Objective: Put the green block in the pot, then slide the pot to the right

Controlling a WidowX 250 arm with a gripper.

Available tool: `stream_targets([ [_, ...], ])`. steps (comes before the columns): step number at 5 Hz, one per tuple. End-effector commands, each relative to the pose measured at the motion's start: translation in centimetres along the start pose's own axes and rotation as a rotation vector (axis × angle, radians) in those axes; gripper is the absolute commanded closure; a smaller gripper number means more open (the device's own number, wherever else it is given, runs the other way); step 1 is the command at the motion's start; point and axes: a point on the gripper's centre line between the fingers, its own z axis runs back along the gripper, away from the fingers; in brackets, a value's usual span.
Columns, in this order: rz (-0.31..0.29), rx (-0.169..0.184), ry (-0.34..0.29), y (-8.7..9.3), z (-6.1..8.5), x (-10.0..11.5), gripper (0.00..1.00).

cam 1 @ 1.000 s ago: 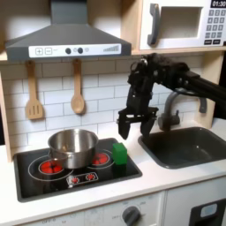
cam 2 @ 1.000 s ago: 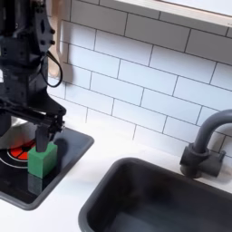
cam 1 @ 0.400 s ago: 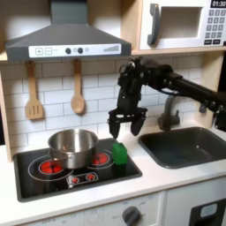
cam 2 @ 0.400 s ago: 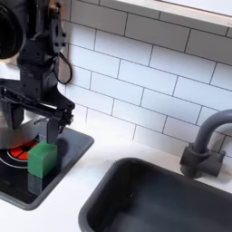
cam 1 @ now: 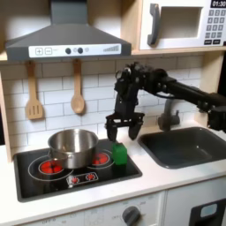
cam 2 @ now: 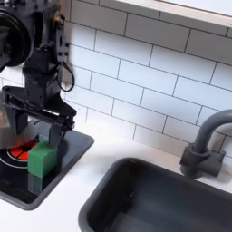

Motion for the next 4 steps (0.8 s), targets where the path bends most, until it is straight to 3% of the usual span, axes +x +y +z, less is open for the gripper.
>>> stream_targets([
  [1, -0.028, -0.006, 0.038, 0.1, -2.0, 0.4, 0.00],
  [4, -0.041, -0.016, 0.085, -0.6, -4.1, 0.9, 0.00],
])
